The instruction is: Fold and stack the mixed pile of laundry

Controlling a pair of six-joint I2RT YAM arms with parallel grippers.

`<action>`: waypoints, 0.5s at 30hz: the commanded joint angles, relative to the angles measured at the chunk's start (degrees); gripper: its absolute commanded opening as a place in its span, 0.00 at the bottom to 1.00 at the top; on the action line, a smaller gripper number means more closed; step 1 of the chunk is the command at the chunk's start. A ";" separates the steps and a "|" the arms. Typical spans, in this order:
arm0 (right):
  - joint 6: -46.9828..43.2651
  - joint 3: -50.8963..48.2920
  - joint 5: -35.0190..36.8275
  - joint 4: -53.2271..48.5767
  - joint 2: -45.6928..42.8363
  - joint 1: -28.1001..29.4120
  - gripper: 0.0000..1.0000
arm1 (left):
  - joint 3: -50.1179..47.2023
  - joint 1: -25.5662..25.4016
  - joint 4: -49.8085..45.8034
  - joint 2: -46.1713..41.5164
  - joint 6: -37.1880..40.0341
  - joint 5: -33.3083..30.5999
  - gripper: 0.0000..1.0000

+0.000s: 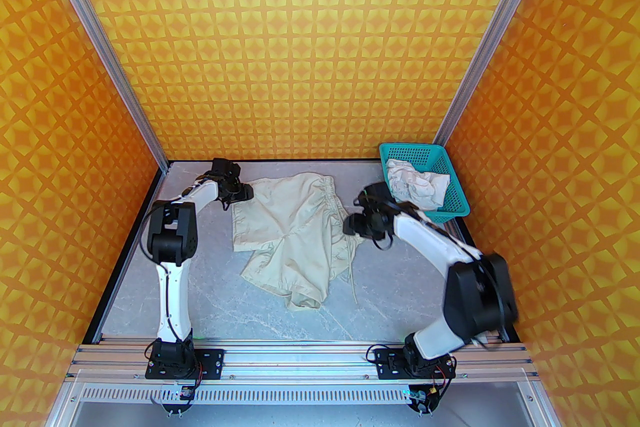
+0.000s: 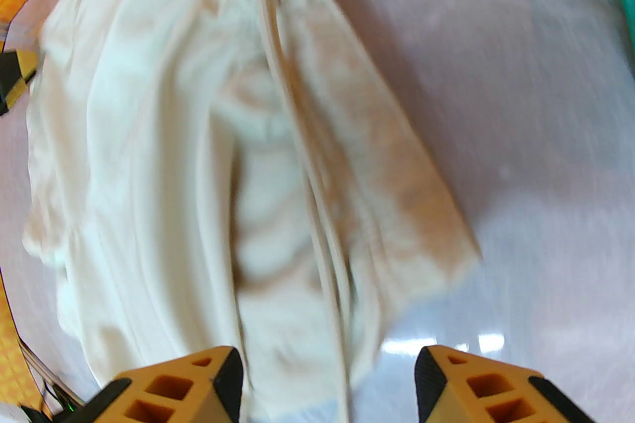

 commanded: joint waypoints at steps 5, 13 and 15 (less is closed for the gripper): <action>2.05 -2.89 -2.02 2.62 1.22 -2.49 0.60 | -27.08 -14.35 0.59 -34.62 -0.16 -1.62 0.58; 5.09 -1.57 -9.11 9.36 8.76 -8.33 0.63 | -41.86 -44.11 3.90 -45.40 -9.65 -4.23 0.81; 5.84 -1.43 -11.52 10.66 10.74 -8.31 0.62 | -42.42 -47.91 3.47 -43.90 -8.71 -5.38 0.83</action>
